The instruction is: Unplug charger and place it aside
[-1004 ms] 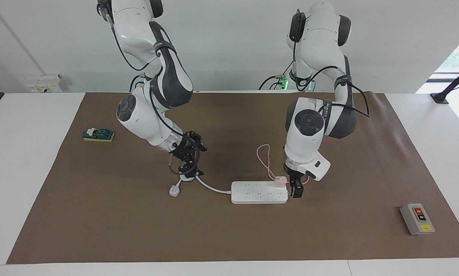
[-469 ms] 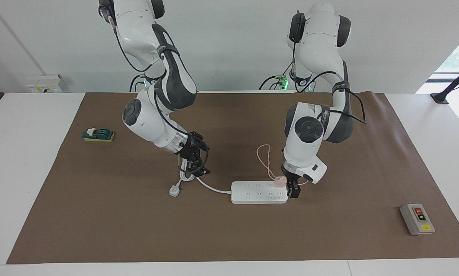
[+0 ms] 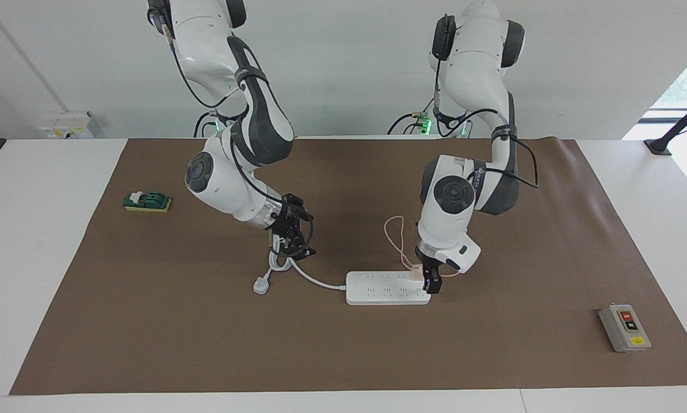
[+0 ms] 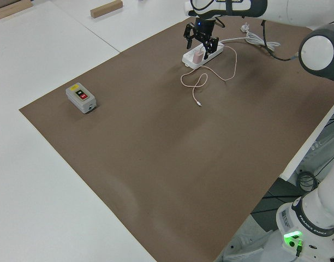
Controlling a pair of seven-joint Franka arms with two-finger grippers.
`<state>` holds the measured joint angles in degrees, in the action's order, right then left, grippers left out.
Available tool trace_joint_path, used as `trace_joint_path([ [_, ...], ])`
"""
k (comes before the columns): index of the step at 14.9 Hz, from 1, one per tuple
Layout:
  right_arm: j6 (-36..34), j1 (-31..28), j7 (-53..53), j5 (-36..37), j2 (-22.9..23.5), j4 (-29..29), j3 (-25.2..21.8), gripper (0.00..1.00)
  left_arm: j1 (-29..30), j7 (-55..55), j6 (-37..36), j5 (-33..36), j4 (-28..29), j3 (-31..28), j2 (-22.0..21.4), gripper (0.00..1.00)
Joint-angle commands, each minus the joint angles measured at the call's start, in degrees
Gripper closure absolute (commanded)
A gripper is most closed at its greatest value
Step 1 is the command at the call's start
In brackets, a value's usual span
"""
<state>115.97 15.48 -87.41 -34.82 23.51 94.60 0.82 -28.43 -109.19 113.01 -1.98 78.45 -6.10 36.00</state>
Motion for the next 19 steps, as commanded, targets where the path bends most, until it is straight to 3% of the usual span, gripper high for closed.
trace_joint_path([
  [1, 2.5, -0.3, 2.0, -1.4, -1.4, 2.2, 0.1, 0.0, -1.4, 0.4, 2.6, -0.9, 4.8, -0.8, -2.9, 0.06],
  [5, 2.5, 0.4, 4.0, -1.1, 0.0, 1.2, 0.2, 0.0, -1.8, 0.4, 3.8, -0.9, 6.7, -0.8, -3.5, 0.37],
  [7, 2.9, 2.4, 3.9, -1.6, 1.9, -0.7, 0.3, 0.0, -2.5, 1.5, 4.1, -0.8, 7.2, -0.9, -3.9, 0.8],
  [8, 3.0, 2.9, 3.6, -2.1, 3.5, -2.0, 0.2, 0.0, -2.6, 2.0, 4.1, -0.8, 7.2, -0.9, -3.9, 0.96],
  [9, 3.3, 3.0, 3.6, -2.4, 4.3, -2.7, 0.2, 0.0, -2.6, 2.1, 3.8, -0.8, 7.2, -0.9, -3.9, 1.0],
  [15, 9.4, 4.8, 2.3, -2.0, 7.4, -2.9, 0.2, 0.0, -2.6, 2.2, 4.0, -0.5, 7.0, -0.9, -3.9, 1.0],
  [19, 9.6, 4.6, 0.6, -1.7, 16.1, -12.3, 0.0, 0.0, -2.4, 2.3, 4.2, -0.6, 7.0, -0.9, -3.9, 1.0],
])
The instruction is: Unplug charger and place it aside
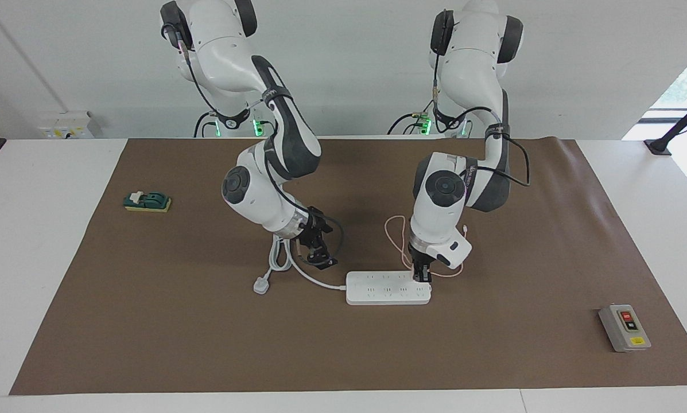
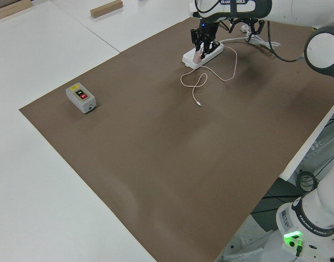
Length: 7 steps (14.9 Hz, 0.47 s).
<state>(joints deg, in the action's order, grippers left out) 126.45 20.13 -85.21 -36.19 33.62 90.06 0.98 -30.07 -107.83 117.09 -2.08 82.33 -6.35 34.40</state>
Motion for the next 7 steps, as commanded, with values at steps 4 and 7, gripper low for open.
trace_joint_path([
  [4, 0.8, 0.1, -4.9, -1.1, 7.0, -8.4, 0.0, 0.0, -0.5, 1.0, 0.1, -0.4, 3.1, -0.7, -2.3, 1.0],
  [7, 1.6, 0.3, -5.0, -0.9, 7.4, -9.3, 0.0, 0.0, -0.4, 2.1, -0.3, -0.3, 3.1, -0.8, -2.2, 1.0],
])
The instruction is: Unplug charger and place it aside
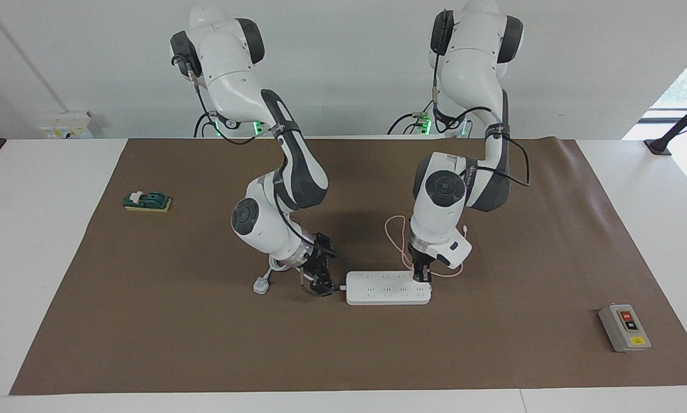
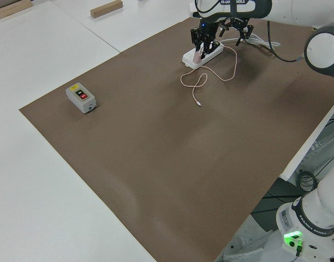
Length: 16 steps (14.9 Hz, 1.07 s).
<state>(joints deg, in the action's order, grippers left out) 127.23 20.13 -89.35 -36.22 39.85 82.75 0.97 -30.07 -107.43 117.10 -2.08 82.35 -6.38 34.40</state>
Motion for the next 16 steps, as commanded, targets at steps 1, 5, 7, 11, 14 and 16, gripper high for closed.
trace_joint_path([
  [1, 1.6, 0.6, -1.0, -1.0, 1.9, -2.2, 0.0, 0.0, -0.3, 1.8, -0.4, -0.2, 3.1, -0.7, -2.3, 1.0],
  [5, 4.7, 2.8, -0.8, -1.0, 2.5, -3.2, 0.2, 0.0, -0.2, 2.0, -0.4, -0.1, 3.2, -0.8, -2.3, 1.0],
  [7, 6.4, 3.8, -0.8, -1.0, 2.6, -3.2, 0.2, 0.0, -0.2, 2.1, -0.4, -0.1, 3.2, -0.9, -2.3, 1.0],
  [11, 9.5, 3.8, 2.1, -0.9, 2.6, -2.9, 0.2, 0.0, -0.2, 2.2, -0.4, -0.1, 3.3, -0.9, -2.3, 1.0],
  [14, 11.1, 4.6, 2.7, -1.1, 3.0, -2.5, 0.2, 0.0, -0.2, 3.2, -0.6, -0.1, 3.3, -0.9, -2.3, 1.0],
  [16, 11.5, 4.6, 2.6, -1.0, 3.2, -2.5, 0.2, 0.0, -0.2, 3.4, -0.8, -0.1, 3.5, -0.9, -2.4, 1.0],
])
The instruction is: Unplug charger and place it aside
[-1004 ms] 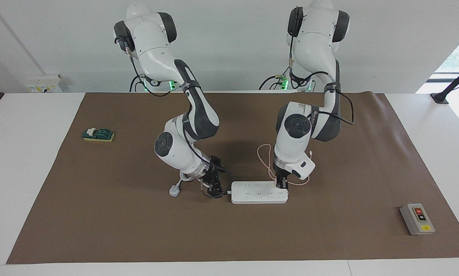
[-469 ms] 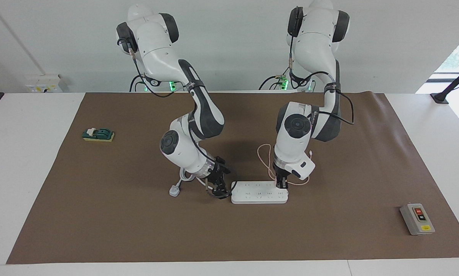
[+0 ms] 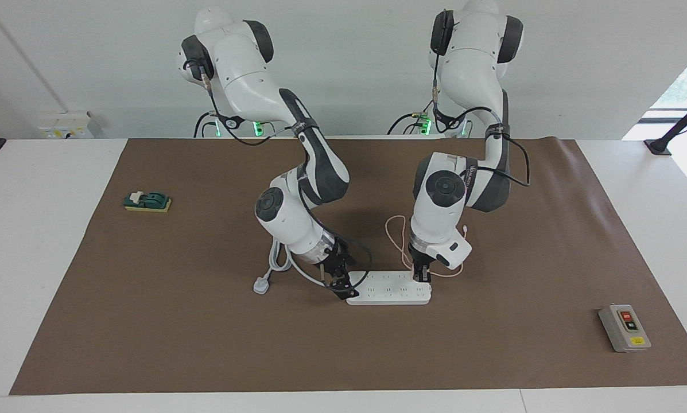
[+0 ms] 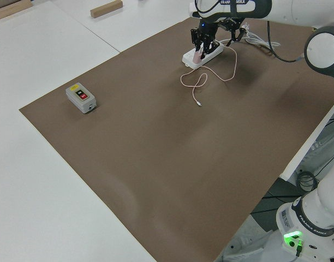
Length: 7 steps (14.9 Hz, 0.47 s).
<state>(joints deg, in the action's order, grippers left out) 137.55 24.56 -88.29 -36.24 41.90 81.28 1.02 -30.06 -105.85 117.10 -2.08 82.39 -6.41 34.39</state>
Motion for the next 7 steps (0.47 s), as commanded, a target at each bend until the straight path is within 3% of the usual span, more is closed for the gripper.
trace_joint_path([
  [1, 1.3, 0.2, 1.5, -1.0, 1.2, -0.8, 0.1, 0.0, -0.2, 1.8, -0.8, -0.1, 3.5, -0.9, -2.4, 1.0],
  [7, 1.9, 0.3, 1.6, -1.1, 1.1, 0.4, 0.1, 0.0, -0.2, 2.7, -0.6, -0.1, 4.5, -1.0, -2.7, 1.0],
])
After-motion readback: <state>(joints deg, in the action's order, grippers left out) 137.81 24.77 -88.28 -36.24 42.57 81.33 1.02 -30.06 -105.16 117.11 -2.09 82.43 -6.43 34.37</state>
